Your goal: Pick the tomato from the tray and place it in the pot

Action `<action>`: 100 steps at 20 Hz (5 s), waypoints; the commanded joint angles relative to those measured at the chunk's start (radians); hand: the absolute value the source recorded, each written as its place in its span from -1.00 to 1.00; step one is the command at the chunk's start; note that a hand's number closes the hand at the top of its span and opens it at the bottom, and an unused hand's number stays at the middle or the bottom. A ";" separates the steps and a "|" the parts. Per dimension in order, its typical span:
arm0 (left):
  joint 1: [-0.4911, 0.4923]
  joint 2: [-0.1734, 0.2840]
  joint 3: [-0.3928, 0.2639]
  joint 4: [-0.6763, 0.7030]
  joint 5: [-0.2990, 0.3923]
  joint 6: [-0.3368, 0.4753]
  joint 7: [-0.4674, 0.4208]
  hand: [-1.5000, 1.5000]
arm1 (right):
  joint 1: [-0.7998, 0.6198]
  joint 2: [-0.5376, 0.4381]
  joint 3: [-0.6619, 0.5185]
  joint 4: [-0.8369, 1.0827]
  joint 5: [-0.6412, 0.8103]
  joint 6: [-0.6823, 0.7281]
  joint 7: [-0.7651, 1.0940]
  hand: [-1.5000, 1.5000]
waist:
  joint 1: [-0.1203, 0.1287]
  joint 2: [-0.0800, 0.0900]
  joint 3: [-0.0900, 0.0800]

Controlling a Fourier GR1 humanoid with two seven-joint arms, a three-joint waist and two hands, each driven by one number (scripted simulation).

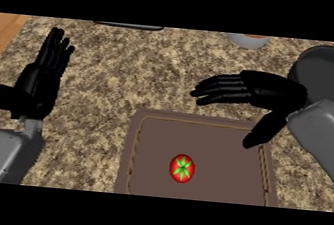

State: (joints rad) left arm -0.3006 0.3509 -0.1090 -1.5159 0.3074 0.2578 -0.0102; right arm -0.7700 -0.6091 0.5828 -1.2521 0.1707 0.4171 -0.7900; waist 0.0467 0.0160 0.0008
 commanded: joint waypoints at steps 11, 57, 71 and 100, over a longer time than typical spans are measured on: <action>0.034 -0.023 0.049 0.019 -0.033 -0.021 -0.014 0.00 | -0.012 0.107 0.161 -0.023 0.293 0.048 0.059 -1.00 | -0.044 -0.017 -0.001; 0.000 -0.109 0.178 0.000 -0.123 -0.123 0.061 0.00 | 0.285 0.538 0.168 0.214 0.901 -0.231 -0.130 1.00 | -0.040 -0.013 -0.001; 0.028 -0.127 0.192 0.012 -0.146 -0.131 0.023 0.00 | 0.382 0.493 0.038 -0.048 0.929 -0.251 -0.085 1.00 | -0.056 -0.017 -0.001; -0.013 -0.143 0.157 -0.007 -0.162 -0.127 0.048 0.00 | -0.230 0.464 -0.846 0.282 1.595 -0.711 1.857 1.00 | 0.000 0.006 -0.004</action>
State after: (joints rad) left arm -0.2844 0.2144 0.0478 -1.5533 0.1526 0.1236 0.0419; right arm -0.8930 -0.1225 -0.2291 -1.0570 1.6282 -0.2980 0.8602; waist 0.0407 0.0194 -0.0048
